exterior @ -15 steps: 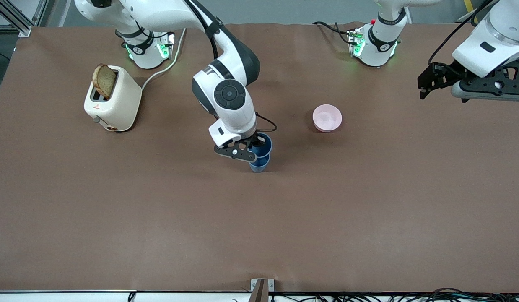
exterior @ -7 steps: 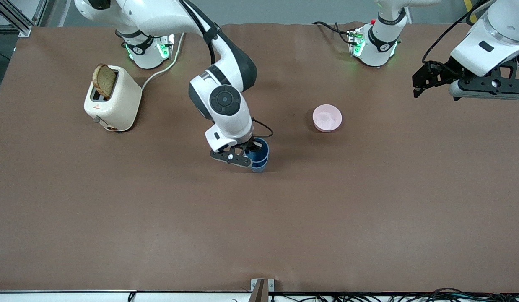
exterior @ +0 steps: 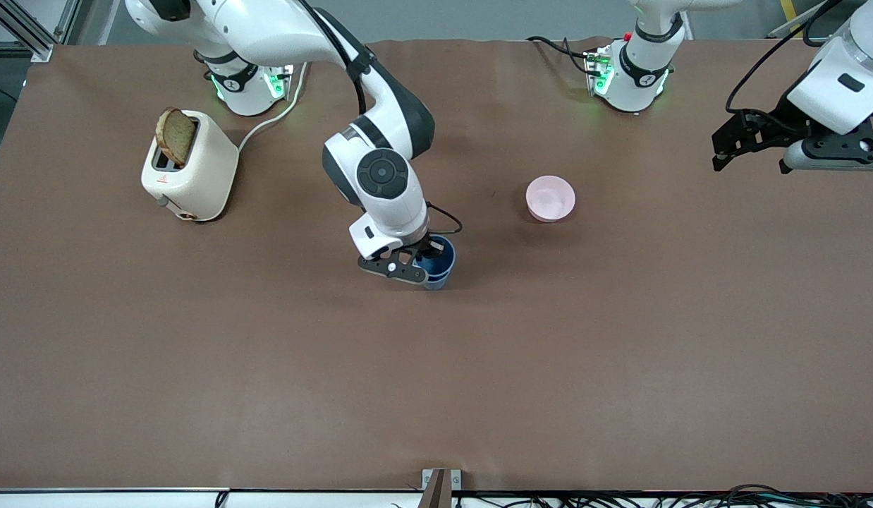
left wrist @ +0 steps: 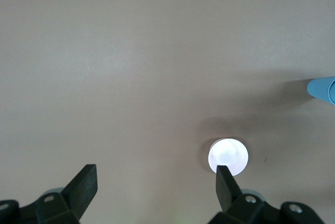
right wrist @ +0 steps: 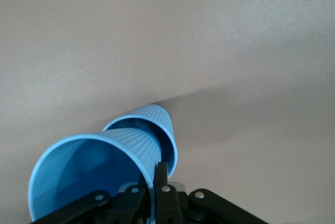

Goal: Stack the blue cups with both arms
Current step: 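Open the right gripper and lift it off the stacked cups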

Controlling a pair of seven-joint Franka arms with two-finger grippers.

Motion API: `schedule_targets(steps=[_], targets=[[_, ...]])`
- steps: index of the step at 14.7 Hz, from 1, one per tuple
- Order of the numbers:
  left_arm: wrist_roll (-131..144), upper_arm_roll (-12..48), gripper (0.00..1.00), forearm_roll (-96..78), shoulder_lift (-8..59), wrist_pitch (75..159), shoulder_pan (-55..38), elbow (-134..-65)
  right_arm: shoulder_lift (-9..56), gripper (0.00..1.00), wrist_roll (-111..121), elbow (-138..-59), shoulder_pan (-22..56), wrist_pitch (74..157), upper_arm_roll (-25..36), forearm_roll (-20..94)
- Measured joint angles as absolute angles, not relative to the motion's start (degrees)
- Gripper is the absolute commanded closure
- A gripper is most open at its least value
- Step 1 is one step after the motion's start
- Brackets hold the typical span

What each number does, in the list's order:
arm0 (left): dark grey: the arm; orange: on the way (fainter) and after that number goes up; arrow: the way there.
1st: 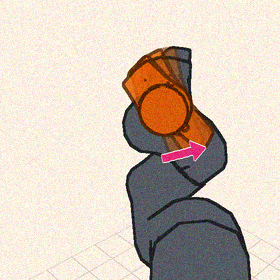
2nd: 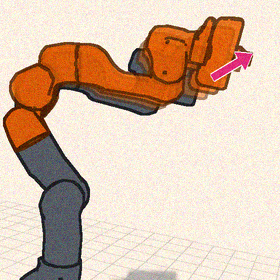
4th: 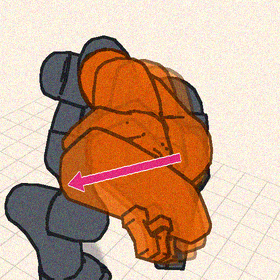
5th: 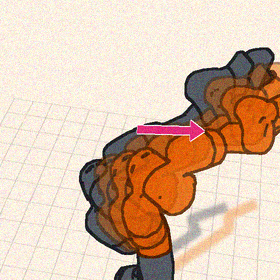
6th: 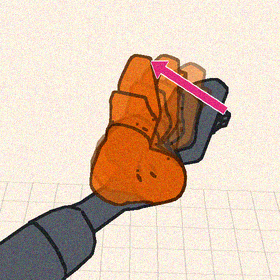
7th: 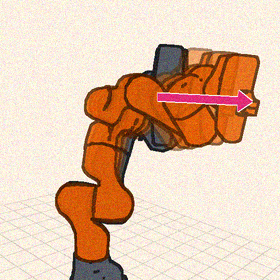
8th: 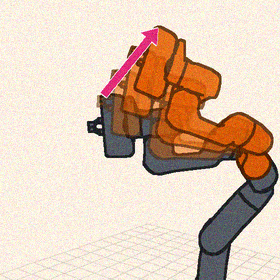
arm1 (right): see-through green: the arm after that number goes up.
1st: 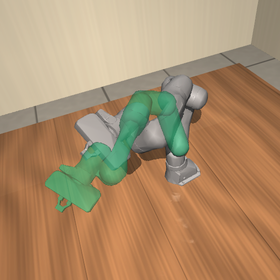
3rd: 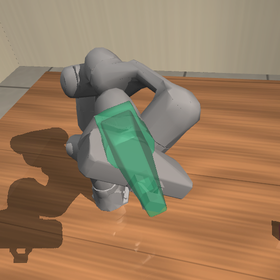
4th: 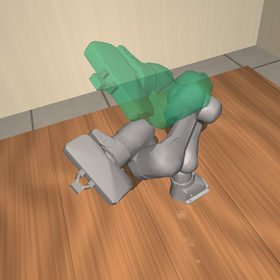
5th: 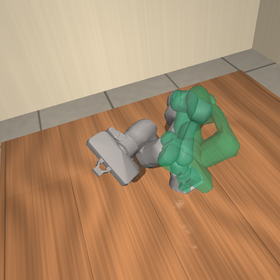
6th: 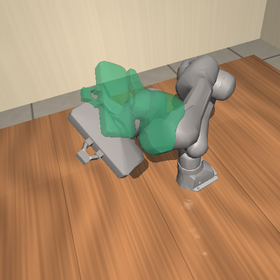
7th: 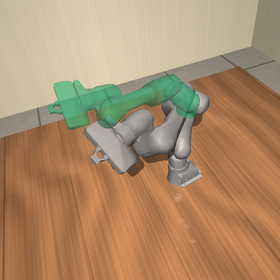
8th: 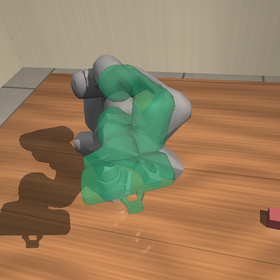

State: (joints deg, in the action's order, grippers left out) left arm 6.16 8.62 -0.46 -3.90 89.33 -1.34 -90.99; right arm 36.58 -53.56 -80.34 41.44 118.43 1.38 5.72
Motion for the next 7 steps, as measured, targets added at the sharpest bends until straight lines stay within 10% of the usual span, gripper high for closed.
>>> schedule_targets(steps=[5, 7], targets=[[6.46, 8.61, 0.0, -0.46, -3.22, 89.06, -1.35, -90.85, 36.65, 0.0, -53.46, -80.16, 41.17, 118.5, 1.64, 5.69], [6.72, 8.62, 0.0, -0.46, -3.06, 89.05, -1.38, -90.8, 36.41, 0.0, -53.46, -79.79, 40.92, 118.64, 2.1, 5.56]])
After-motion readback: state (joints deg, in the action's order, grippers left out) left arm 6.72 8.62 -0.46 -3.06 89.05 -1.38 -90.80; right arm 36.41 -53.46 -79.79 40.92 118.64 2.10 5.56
